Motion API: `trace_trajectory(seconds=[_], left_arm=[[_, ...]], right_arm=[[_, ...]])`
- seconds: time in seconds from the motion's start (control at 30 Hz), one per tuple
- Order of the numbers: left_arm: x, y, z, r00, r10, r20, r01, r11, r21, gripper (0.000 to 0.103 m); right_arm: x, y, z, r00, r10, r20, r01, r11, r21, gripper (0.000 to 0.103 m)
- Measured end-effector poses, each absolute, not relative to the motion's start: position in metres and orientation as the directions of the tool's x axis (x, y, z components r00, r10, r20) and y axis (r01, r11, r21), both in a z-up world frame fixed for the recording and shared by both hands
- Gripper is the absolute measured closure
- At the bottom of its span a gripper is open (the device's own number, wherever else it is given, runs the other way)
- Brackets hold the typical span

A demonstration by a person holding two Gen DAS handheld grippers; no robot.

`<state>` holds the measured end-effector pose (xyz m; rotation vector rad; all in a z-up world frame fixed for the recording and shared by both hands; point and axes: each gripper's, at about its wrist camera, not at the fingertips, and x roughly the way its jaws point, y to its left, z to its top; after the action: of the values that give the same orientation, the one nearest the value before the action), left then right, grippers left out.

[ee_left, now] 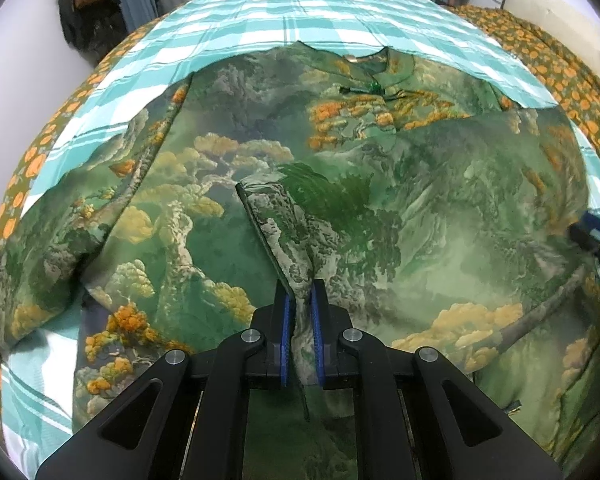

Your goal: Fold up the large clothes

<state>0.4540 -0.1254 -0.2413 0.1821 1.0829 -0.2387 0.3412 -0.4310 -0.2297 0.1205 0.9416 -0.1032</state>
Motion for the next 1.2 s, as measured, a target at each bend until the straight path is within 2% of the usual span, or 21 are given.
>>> trace_trajectory(seconds=[0.07, 0.13, 0.3, 0.47, 0.6, 0.7, 0.83, 1.03, 1.07, 1.13, 1.2], left_arm=[[0.454, -0.125, -0.246, 0.442, -0.108, -0.890, 0.286, 0.958, 0.027, 0.094], [0.455, -0.125, -0.250, 0.442, -0.109, -0.891, 0.291, 0.956, 0.028, 0.094], [0.457, -0.122, -0.254, 0.435, -0.124, -0.892, 0.290, 0.957, 0.008, 0.093], [0.456, -0.122, -0.256, 0.439, -0.127, -0.889, 0.296, 0.955, 0.010, 0.093], [0.455, -0.123, -0.257, 0.448, -0.121, -0.886, 0.308, 0.951, 0.026, 0.093], [0.454, -0.124, -0.260, 0.454, -0.118, -0.883, 0.309, 0.951, 0.032, 0.092], [0.453, -0.127, -0.262, 0.466, -0.105, -0.878, 0.308, 0.950, 0.050, 0.092], [0.449, -0.131, -0.255, 0.490, -0.093, -0.867, 0.309, 0.948, 0.073, 0.090], [0.447, -0.128, -0.250, 0.498, -0.096, -0.862, 0.301, 0.951, 0.068, 0.086], [0.444, -0.121, -0.242, 0.509, -0.107, -0.854, 0.287, 0.957, 0.051, 0.069], [0.442, -0.110, -0.233, 0.538, -0.106, -0.836, 0.266, 0.963, 0.049, 0.037]], right_arm=[[0.351, -0.432, -0.257, 0.518, -0.018, -0.855, 0.149, 0.986, 0.070, 0.030], [0.354, -0.432, -0.263, 0.510, -0.017, -0.860, 0.155, 0.985, 0.072, 0.029], [0.365, -0.433, -0.248, 0.476, -0.003, -0.879, 0.123, 0.990, 0.062, 0.029], [0.394, -0.453, -0.205, 0.574, -0.030, -0.819, 0.155, 0.985, 0.073, 0.029], [0.430, -0.465, -0.192, 0.610, -0.050, -0.791, 0.191, 0.978, 0.086, 0.029], [0.451, -0.467, -0.206, 0.581, -0.066, -0.811, 0.205, 0.977, 0.067, 0.029], [0.467, -0.467, -0.257, 0.434, -0.037, -0.900, 0.206, 0.977, 0.059, 0.029], [0.449, -0.461, -0.253, 0.521, -0.077, -0.850, 0.201, 0.979, 0.034, 0.030], [0.442, -0.461, -0.247, 0.545, -0.083, -0.835, 0.195, 0.980, 0.029, 0.030], [0.424, -0.468, -0.233, 0.594, -0.098, -0.798, 0.201, 0.979, 0.029, 0.030], [0.404, -0.479, -0.221, 0.634, -0.110, -0.765, 0.225, 0.973, 0.047, 0.030]])
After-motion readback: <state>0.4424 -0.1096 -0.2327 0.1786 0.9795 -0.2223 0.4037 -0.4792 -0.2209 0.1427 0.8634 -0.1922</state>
